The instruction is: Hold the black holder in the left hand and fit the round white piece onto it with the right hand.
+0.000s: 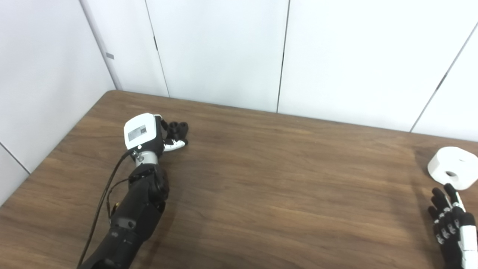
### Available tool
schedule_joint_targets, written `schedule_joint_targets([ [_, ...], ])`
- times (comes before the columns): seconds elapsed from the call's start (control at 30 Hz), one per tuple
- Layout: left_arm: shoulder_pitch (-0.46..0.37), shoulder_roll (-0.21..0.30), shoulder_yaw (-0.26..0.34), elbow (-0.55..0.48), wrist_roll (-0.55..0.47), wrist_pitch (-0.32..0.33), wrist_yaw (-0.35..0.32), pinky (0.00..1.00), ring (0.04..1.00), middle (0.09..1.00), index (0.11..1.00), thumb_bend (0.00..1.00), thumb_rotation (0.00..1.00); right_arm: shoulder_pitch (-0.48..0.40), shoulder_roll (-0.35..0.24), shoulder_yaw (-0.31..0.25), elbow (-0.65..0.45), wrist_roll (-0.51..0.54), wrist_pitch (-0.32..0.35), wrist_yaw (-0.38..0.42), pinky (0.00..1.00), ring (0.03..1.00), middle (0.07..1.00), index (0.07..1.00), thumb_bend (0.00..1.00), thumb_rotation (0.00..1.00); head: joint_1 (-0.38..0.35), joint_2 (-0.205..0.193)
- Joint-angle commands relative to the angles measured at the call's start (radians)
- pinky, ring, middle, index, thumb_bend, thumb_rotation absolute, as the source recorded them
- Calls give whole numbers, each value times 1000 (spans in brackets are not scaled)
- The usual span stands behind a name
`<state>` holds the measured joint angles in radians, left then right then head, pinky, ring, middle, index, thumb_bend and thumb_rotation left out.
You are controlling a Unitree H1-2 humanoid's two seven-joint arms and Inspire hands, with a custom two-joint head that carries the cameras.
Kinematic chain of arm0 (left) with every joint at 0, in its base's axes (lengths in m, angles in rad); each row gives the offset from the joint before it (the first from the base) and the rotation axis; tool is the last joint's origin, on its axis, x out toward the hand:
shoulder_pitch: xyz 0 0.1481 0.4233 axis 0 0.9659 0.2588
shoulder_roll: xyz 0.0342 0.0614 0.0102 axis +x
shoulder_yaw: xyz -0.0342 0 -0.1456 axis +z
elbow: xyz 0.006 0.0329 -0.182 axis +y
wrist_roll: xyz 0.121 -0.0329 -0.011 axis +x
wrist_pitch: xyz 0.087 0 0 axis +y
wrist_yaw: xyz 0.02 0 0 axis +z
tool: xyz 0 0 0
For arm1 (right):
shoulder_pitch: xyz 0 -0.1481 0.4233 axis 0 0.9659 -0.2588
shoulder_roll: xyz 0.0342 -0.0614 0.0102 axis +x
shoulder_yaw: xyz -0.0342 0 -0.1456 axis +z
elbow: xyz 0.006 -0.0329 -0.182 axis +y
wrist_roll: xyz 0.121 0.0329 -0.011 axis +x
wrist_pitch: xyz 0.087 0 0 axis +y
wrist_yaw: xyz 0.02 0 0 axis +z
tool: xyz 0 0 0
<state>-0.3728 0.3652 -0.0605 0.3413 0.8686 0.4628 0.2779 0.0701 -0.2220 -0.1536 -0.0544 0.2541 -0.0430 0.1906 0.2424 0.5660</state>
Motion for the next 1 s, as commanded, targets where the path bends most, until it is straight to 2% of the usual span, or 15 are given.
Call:
schedule_joint_targets([
  [0.0, -41, 25, -4, -12, 6, 0, 31, 881, 861, 783, 547, 865, 235, 42, 17, 21, 25, 6, 3, 15, 1000, 1000, 971, 1000, 640, 923, 0, 2],
  [0.6, -43, 40, -28, 41, 9, 3, 15, 817, 840, 766, 567, 889, 231, 42, 10, 29, 19, 3, -6, 21, 1000, 1000, 952, 1000, 696, 870, 0, 9],
  [0.87, -46, 49, -48, 56, 2, 0, 14, 807, 830, 743, 498, 889, 213, 46, 10, 31, 9, 4, -6, 23, 1000, 1000, 936, 1000, 688, 870, -3, 13],
  [0.9, -47, 50, -51, 56, 1, 1, 10, 811, 833, 743, 494, 878, 210, 46, 10, 31, 9, 6, -9, 25, 1000, 1000, 936, 1000, 687, 870, -3, 15],
  [0.93, -48, 52, -54, 58, -1, 1, 7, 820, 837, 743, 488, 669, 132, 46, 9, 31, 9, 8, -10, 26, 1000, 1000, 937, 1000, 683, 866, -3, 15],
  [0.97, -49, 53, -56, 58, -1, 2, 4, 824, 838, 744, 486, 599, 105, 46, 9, 32, 9, 6, -15, 26, 1000, 1000, 938, 1000, 681, 864, -4, 16],
])
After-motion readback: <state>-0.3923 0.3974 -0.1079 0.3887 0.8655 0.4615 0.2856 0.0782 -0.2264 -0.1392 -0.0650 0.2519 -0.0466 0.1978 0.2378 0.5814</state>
